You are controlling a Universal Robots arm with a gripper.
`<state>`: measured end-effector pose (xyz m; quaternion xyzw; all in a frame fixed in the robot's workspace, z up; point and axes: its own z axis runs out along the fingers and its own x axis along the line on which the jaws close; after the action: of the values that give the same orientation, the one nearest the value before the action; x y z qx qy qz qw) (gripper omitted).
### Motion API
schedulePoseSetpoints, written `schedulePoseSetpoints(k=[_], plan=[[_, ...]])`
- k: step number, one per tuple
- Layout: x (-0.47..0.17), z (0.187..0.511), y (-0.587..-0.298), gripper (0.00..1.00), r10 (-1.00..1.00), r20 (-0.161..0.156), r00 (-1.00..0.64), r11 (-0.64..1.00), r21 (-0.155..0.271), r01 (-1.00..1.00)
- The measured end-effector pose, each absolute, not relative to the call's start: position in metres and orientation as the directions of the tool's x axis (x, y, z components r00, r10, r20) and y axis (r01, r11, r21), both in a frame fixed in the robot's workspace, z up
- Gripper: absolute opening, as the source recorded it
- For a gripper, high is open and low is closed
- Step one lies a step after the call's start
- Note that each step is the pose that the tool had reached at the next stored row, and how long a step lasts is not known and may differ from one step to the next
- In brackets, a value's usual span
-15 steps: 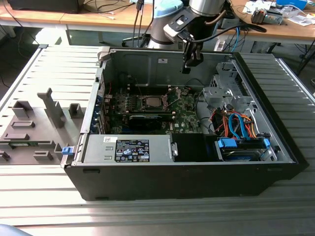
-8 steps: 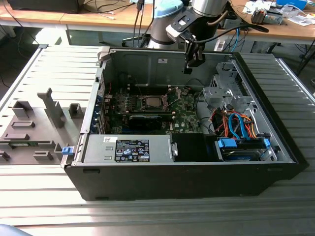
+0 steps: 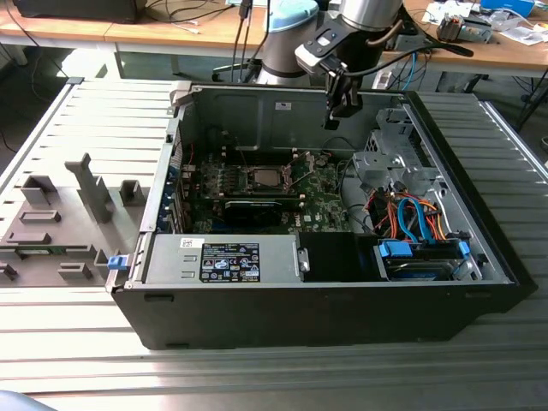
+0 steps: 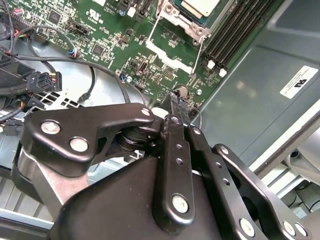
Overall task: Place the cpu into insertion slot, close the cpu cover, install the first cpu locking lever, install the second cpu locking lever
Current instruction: 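Close the cpu cover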
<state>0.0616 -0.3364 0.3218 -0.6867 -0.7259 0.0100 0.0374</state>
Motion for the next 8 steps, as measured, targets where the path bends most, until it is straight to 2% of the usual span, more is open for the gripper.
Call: schedulePoseSetpoints(k=[8], plan=[[0.0619,0.3085,-0.3364,0.11,0.998,0.040,-0.057,0.059,-0.066,0.996]])
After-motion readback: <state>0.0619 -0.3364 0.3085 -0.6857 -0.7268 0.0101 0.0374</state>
